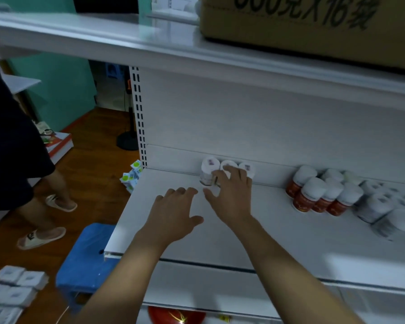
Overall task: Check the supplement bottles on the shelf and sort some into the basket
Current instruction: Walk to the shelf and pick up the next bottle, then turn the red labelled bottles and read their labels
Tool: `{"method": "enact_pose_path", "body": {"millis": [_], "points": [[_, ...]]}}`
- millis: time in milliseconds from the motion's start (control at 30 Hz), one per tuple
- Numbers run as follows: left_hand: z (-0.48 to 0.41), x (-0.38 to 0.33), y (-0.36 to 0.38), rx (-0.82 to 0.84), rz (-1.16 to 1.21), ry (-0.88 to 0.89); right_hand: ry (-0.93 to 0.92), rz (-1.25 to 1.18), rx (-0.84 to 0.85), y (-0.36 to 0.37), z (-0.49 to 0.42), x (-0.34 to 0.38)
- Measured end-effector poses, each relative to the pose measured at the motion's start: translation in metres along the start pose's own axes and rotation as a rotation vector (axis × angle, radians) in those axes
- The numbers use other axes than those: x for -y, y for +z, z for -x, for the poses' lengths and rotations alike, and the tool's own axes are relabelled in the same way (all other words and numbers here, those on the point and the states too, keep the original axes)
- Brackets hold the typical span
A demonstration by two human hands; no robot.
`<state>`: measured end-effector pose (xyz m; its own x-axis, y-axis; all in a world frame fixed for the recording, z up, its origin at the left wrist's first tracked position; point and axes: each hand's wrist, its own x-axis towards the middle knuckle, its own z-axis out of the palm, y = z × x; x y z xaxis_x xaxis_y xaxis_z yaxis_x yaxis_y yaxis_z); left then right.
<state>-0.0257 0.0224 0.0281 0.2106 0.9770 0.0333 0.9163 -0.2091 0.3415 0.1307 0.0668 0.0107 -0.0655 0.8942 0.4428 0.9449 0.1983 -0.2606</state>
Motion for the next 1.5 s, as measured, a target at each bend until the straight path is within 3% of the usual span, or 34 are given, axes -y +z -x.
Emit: {"method": "enact_pose_path", "body": {"millis": [333, 567, 700, 867, 1300, 1500], "points": [[0.002, -0.072, 0.003, -0.003, 0.056, 0.198, 0.367, -0.221, 0.026, -0.085, 0.113, -0.062], [-0.001, -0.147, 0.015, 0.024, 0.134, 0.391, 0.483, -0.145, -0.101, -0.144, 0.141, -0.113], [0.000, -0.176, 0.027, 0.053, 0.127, 0.437, 0.501, -0.122, -0.079, -0.154, 0.151, -0.133], [0.000, -0.201, 0.039, 0.064, 0.159, 0.406, 0.506, -0.163, -0.085, -0.161, 0.143, -0.162], [-0.023, -0.266, 0.063, 0.021, 0.120, 0.236, 0.446, -0.140, 0.205, -0.156, 0.066, -0.286], [-0.032, -0.298, 0.078, -0.004, 0.115, 0.161, 0.389, -0.109, 0.218, -0.148, 0.029, -0.323]]}}
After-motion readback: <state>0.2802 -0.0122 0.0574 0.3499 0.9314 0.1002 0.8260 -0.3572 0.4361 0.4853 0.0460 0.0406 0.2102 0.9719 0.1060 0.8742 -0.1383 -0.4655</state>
